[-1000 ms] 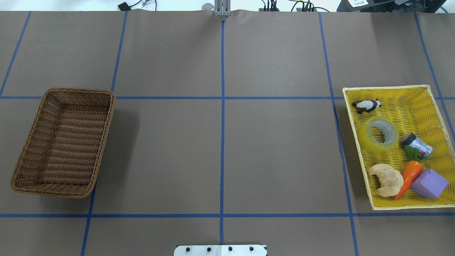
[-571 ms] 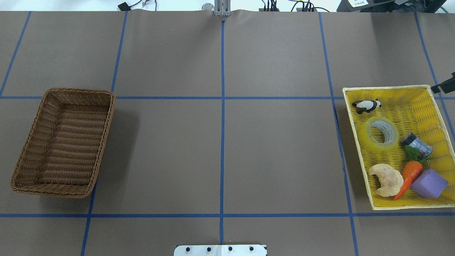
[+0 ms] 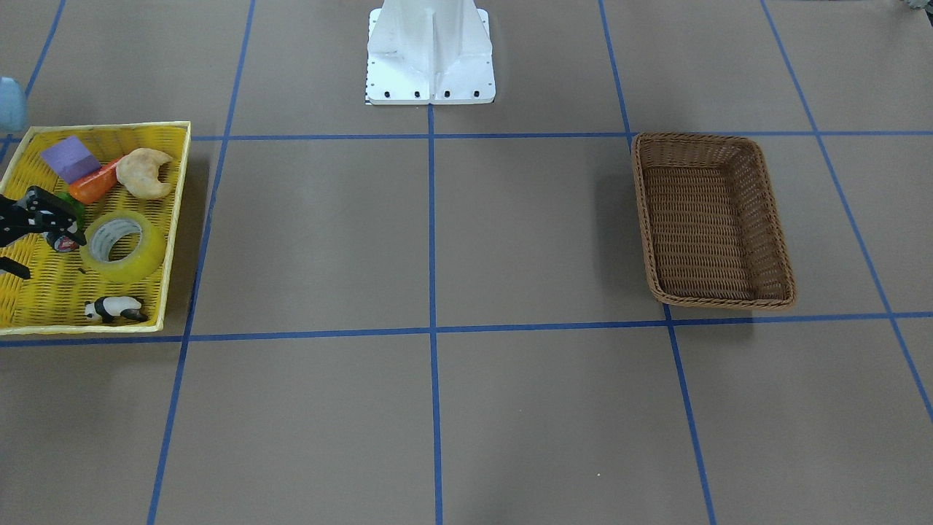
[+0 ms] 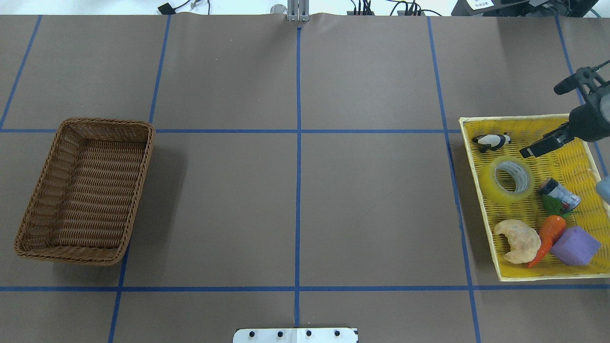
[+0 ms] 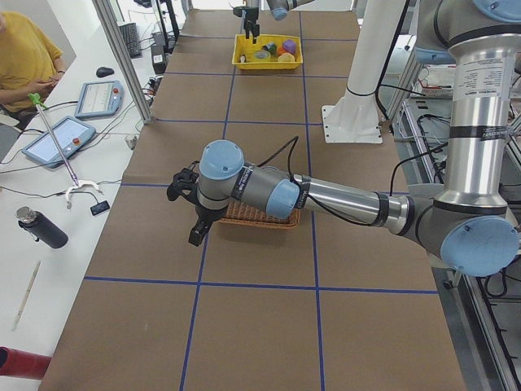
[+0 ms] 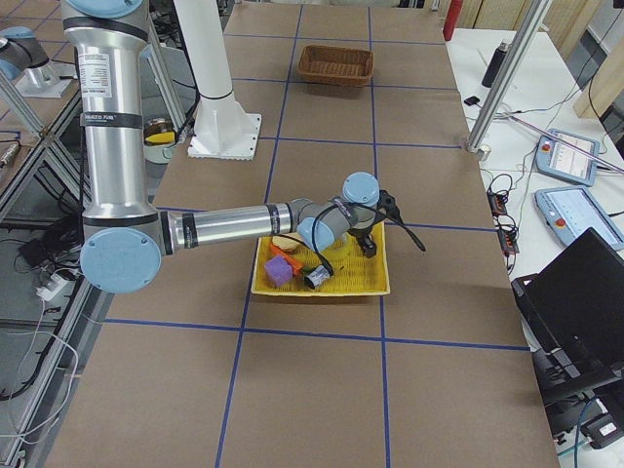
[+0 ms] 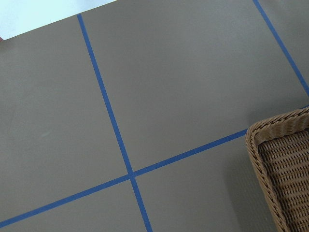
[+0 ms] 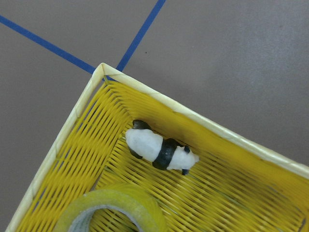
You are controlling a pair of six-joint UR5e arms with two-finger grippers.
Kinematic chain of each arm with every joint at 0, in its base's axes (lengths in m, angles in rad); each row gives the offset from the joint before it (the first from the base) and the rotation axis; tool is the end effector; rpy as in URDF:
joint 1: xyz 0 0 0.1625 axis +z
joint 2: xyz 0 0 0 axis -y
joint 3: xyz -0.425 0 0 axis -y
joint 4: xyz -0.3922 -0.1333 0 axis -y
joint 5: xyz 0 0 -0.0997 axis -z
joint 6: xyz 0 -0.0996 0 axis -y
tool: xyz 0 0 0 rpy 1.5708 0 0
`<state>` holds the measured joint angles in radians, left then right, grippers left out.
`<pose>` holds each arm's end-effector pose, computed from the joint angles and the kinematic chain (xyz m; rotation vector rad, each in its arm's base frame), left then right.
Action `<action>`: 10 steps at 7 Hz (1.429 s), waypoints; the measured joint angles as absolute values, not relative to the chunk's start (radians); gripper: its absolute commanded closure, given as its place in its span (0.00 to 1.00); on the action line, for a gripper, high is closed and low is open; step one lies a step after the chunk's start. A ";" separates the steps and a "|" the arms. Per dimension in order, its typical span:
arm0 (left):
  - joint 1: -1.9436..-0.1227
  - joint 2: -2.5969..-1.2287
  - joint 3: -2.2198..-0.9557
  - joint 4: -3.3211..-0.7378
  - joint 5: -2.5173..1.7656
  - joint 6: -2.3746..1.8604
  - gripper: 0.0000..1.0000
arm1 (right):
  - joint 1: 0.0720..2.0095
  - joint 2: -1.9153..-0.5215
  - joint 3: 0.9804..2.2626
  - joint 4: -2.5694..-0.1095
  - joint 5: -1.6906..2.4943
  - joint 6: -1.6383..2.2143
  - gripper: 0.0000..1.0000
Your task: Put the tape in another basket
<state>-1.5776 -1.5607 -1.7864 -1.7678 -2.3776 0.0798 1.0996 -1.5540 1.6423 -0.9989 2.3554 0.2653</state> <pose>-0.0648 -0.4980 0.5318 0.4149 0.7794 0.2305 -0.1799 -0.4917 0.5474 0.3136 -0.9356 -0.4478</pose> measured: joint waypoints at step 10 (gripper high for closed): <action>-1.578 -1.544 -1.785 -1.788 -2.381 0.082 0.02 | 1.017 -1.557 1.618 -0.995 2.279 0.235 1.00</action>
